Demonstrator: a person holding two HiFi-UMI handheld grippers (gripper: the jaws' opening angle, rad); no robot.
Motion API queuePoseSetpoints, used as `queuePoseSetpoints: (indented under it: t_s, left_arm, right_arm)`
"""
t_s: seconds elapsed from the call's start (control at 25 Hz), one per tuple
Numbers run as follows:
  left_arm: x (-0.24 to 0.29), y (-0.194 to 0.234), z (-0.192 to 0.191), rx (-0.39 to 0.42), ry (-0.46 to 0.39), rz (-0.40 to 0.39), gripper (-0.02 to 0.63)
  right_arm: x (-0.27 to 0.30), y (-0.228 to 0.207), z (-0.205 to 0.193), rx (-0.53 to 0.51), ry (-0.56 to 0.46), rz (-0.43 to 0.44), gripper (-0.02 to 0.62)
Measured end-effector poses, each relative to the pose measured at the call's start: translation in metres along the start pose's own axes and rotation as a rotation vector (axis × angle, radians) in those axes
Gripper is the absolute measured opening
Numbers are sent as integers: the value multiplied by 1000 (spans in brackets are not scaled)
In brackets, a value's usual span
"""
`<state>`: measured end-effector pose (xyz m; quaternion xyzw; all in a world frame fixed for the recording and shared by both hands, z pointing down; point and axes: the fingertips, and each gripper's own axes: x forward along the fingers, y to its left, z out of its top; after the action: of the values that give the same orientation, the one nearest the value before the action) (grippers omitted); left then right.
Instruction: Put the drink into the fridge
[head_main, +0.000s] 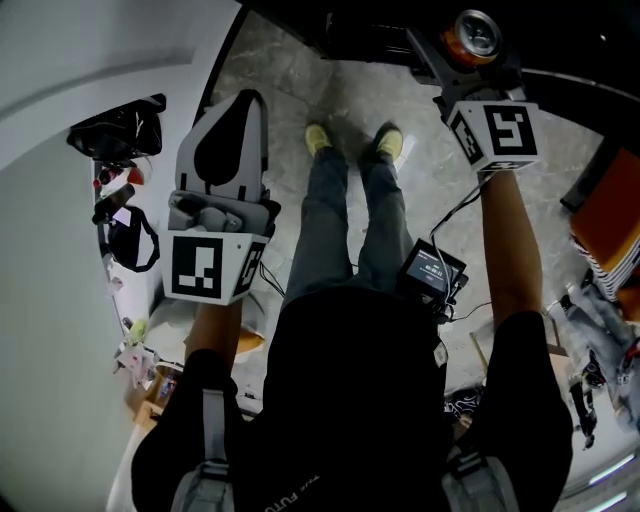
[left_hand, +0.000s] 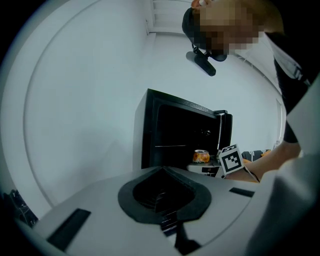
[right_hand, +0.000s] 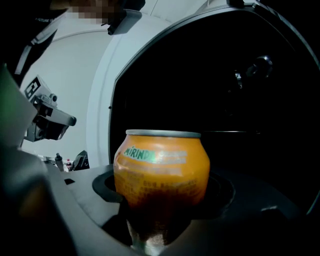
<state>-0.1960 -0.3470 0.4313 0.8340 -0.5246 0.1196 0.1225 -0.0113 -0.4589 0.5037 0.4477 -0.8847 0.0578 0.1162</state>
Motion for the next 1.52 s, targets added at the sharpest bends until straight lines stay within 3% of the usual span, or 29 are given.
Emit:
queuePoseSetpoints:
  t_s: [0.84, 1.08, 1.52]
  left_arm:
    - [15, -13, -18, -29, 45, -24, 14]
    - [19, -16, -18, 6, 56, -29, 14]
    - [30, -25, -15, 11, 41, -59, 14]
  right_arm:
    - [58, -64, -41, 34, -27, -156, 345]
    - [65, -74, -56, 43, -15, -221, 345]
    - [75, -80, -53, 29, -47, -281, 345]
